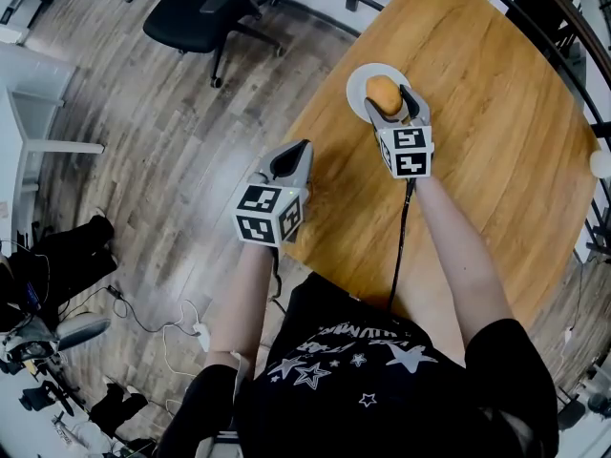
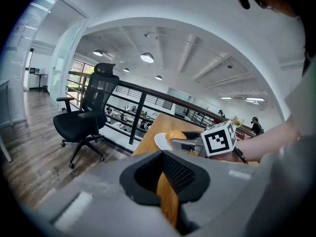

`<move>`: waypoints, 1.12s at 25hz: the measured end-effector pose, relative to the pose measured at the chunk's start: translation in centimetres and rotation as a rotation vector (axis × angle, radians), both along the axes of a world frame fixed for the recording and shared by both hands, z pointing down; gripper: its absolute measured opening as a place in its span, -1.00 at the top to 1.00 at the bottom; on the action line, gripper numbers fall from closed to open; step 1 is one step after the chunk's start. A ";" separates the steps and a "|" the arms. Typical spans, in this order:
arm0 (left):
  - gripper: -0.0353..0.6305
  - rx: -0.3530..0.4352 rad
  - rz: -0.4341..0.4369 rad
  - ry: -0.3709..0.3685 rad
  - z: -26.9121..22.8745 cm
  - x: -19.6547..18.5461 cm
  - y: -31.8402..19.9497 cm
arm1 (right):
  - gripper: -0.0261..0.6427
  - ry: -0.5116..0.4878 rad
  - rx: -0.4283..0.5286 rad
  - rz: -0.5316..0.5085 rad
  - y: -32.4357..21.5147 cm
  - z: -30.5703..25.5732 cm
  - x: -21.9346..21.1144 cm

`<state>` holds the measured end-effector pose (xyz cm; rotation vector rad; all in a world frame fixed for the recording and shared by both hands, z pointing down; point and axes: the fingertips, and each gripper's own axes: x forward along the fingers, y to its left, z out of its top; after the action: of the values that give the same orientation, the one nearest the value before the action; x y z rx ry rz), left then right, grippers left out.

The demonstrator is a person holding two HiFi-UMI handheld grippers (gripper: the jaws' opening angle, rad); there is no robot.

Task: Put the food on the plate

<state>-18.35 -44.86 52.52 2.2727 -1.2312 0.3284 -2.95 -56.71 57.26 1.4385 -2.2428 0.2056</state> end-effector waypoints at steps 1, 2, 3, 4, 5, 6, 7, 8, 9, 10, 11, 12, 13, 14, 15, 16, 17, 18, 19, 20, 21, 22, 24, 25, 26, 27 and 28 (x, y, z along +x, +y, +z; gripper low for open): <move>0.89 -0.002 0.000 0.000 0.1 0.0 -0.1 | -0.07 0.005 0.000 0.004 -0.1 0.2 0.0; 0.89 -0.003 0.000 0.000 0.3 0.0 -0.1 | -0.07 0.006 -0.003 0.011 -0.1 0.3 0.0; 0.89 -0.005 0.000 0.000 0.4 0.0 -0.2 | -0.07 0.001 -0.008 0.021 -0.2 0.5 0.1; 0.89 -0.006 0.000 0.000 0.4 0.0 -0.3 | -0.07 -0.010 -0.012 0.034 -0.2 0.6 0.2; 0.89 -0.007 0.000 0.000 0.5 0.0 -0.3 | -0.07 -0.026 -0.015 0.048 -0.2 0.6 0.4; 0.89 -0.008 0.001 0.001 0.5 0.1 -0.2 | -0.07 -0.038 -0.014 0.058 -0.2 0.5 0.4; 0.89 -0.009 0.001 0.001 0.5 0.1 -0.2 | -0.07 -0.043 -0.012 0.062 -0.2 0.4 0.4; 0.89 -0.009 0.001 0.001 0.5 0.0 -0.2 | -0.07 -0.040 -0.008 0.062 -0.3 0.4 0.4; 0.89 -0.009 0.001 0.001 0.5 0.0 -0.2 | -0.07 -0.034 -0.004 0.060 -0.3 0.4 0.3; 0.89 -0.011 0.000 0.001 0.5 0.0 -0.2 | -0.07 -0.028 0.000 0.058 -0.3 0.4 0.3; 0.89 -0.012 -0.001 0.001 0.5 -0.1 -0.2 | -0.07 -0.021 0.001 0.056 -0.4 0.3 0.2; 0.89 -0.014 -0.002 0.002 0.5 -0.1 -0.3 | -0.07 -0.012 0.001 0.053 -0.4 0.3 0.1; 0.89 -0.015 -0.003 0.004 0.5 -0.2 -0.3 | -0.07 -0.002 -0.002 0.049 -0.4 0.3 0.0; 0.89 -0.016 -0.004 0.006 0.5 -0.3 -0.3 | -0.07 0.008 -0.005 0.045 -0.4 0.3 -0.1; 0.89 -0.016 -0.004 0.008 0.5 -0.3 -0.2 | -0.07 0.014 -0.009 0.043 -0.3 0.3 -0.1; 0.89 -0.016 -0.005 0.009 0.5 -0.4 -0.2 | -0.07 0.014 -0.014 0.044 -0.3 0.3 -0.2; 0.89 -0.015 -0.005 0.010 0.5 -0.3 -0.2 | -0.08 0.009 -0.020 0.049 -0.2 0.4 -0.1; 0.89 -0.014 -0.005 0.011 0.5 -0.3 -0.2 | -0.08 0.001 -0.025 0.056 -0.2 0.4 -0.1; 0.89 -0.014 -0.004 0.012 0.5 -0.3 -0.1 | -0.09 -0.010 -0.028 0.063 -0.1 0.4 0.0; 0.89 -0.014 -0.003 0.012 0.5 -0.2 0.0 | -0.14 -0.021 -0.028 0.068 0.0 0.3 0.0; 0.89 -0.015 -0.003 0.012 0.5 -0.2 0.1 | -0.20 -0.031 -0.028 0.071 0.0 0.2 0.0; 0.89 -0.015 -0.003 0.012 0.5 -0.1 0.1 | -0.24 -0.038 -0.029 0.071 0.0 0.1 0.0; 0.89 -0.015 -0.005 0.013 0.4 -0.1 0.2 | -0.26 -0.043 -0.034 0.068 0.1 0.0 0.0; 0.89 -0.014 -0.007 0.013 0.4 0.0 0.3 | -0.27 -0.044 -0.037 0.068 0.2 0.0 0.0; 0.89 -0.013 -0.009 0.013 0.3 0.0 0.3 | -0.27 -0.045 -0.038 0.070 0.2 -0.1 0.1; 0.89 -0.012 -0.010 0.014 0.2 0.0 0.4 | -0.27 -0.047 -0.039 0.073 0.2 -0.2 0.2; 0.89 -0.010 -0.012 0.014 0.1 -0.1 0.4 | -0.27 -0.048 -0.041 0.076 0.3 -0.3 0.3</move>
<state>-18.44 -44.41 52.60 2.2546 -1.2330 0.3132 -2.69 -56.43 56.95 1.5131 -2.2108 0.3124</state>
